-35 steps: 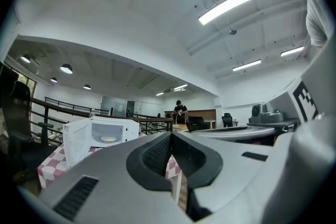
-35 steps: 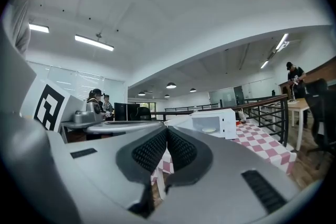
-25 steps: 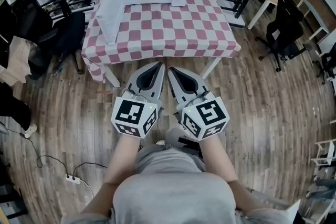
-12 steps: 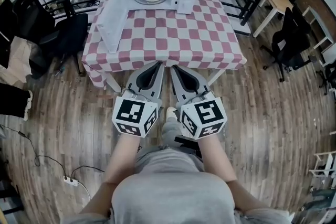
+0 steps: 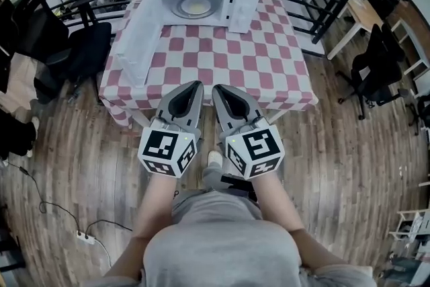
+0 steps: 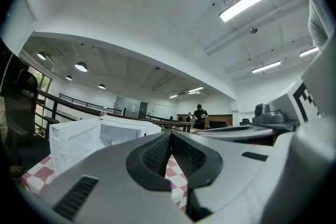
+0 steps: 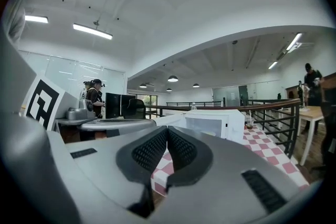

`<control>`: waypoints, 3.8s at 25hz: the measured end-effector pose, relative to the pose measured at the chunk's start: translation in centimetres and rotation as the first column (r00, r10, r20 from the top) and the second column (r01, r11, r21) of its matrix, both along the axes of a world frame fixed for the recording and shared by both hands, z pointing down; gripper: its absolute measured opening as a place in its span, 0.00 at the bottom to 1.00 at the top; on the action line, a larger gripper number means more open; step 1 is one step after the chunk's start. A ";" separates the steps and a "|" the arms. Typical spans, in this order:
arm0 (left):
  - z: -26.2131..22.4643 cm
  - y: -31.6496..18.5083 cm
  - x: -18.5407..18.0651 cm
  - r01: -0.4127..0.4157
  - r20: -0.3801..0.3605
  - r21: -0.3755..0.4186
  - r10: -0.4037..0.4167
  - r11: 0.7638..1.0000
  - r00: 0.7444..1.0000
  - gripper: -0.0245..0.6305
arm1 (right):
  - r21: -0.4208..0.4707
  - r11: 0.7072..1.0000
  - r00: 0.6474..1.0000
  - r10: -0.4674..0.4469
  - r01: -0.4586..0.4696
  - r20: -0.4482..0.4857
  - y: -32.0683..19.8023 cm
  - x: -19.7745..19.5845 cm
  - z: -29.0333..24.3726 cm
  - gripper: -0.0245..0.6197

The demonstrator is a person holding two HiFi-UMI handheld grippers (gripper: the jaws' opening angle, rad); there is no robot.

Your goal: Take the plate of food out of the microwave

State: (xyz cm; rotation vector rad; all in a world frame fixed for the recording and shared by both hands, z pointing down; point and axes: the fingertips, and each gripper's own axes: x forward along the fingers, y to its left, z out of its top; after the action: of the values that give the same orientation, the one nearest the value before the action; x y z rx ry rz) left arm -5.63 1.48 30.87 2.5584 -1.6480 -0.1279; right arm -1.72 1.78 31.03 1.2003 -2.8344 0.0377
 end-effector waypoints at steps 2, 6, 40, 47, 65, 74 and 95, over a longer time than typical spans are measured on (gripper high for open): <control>0.1 -1.9 0.2 -0.001 0.000 -0.003 0.001 1.000 1.000 0.04 | -0.004 1.000 1.000 -0.003 0.003 0.002 -2.1 0.0 0.1 0.08; 0.5 -5.5 0.1 0.012 -0.005 -0.013 -0.012 1.000 1.000 0.04 | -0.011 1.000 1.000 -0.017 0.017 0.002 -5.7 -0.1 0.4 0.08; 3.5 -24.6 -0.5 0.105 -0.108 -0.141 -0.121 0.984 0.987 0.33 | -0.088 0.993 0.997 -0.075 0.075 -0.004 -24.1 0.7 3.5 0.08; 5.0 -27.9 -1.3 0.060 -0.096 -0.164 -0.076 0.985 0.992 0.33 | -0.104 0.992 0.998 -0.067 0.066 -0.003 -27.1 -0.6 4.3 0.08; 11.5 -37.6 -5.4 0.034 -0.359 -0.301 -0.146 0.953 0.922 0.43 | -0.107 0.993 0.999 -0.046 0.043 -0.024 -34.4 -3.5 7.2 0.08; 15.7 -42.0 -7.2 0.029 -0.507 -0.414 -0.257 0.910 0.823 0.47 | -0.130 0.991 0.997 -0.017 0.008 -0.071 -36.9 -3.6 9.6 0.08; 24.5 -48.4 -10.3 -0.022 -0.709 -0.592 -0.507 0.806 0.491 0.70 | -0.221 0.975 0.996 0.006 -0.026 -0.090 -41.0 -4.2 12.9 0.08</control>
State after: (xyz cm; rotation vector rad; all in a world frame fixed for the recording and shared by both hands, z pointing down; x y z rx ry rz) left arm -15.94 -46.96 55.35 1.3724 -1.3285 -0.7132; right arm -5.92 -39.20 43.90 1.1462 -2.6593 0.2867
